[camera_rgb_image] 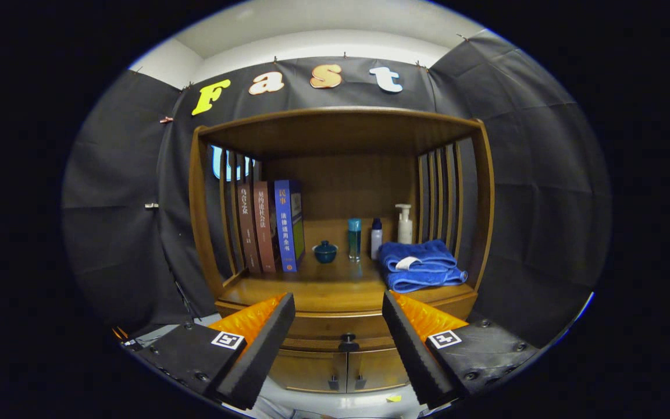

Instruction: Pull open the drawer, take out the items inside it, and place them on the countertop above the cabinet.

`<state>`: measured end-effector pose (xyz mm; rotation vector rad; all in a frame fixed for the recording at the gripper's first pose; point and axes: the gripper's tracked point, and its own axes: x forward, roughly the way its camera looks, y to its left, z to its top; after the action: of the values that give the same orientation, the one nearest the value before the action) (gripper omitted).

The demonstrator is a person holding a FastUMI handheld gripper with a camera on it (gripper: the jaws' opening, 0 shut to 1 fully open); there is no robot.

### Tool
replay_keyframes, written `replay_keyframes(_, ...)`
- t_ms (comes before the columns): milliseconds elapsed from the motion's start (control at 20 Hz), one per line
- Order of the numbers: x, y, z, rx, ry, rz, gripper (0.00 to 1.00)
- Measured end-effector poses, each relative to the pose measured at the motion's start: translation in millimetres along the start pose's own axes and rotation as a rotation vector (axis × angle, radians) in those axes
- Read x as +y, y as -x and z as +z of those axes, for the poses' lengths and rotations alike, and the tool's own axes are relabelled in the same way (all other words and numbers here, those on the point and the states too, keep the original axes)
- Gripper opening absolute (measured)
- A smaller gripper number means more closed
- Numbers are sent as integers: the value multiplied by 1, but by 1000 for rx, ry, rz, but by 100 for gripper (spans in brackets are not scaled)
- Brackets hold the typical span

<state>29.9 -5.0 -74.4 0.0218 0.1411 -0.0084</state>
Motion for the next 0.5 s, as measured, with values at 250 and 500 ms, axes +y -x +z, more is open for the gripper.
replay_keyframes(250, -9, -36, -46, 116, -1, 12, 99)
replay_keyframes(500, -16, -80, -98, 220, -12, -3, 100)
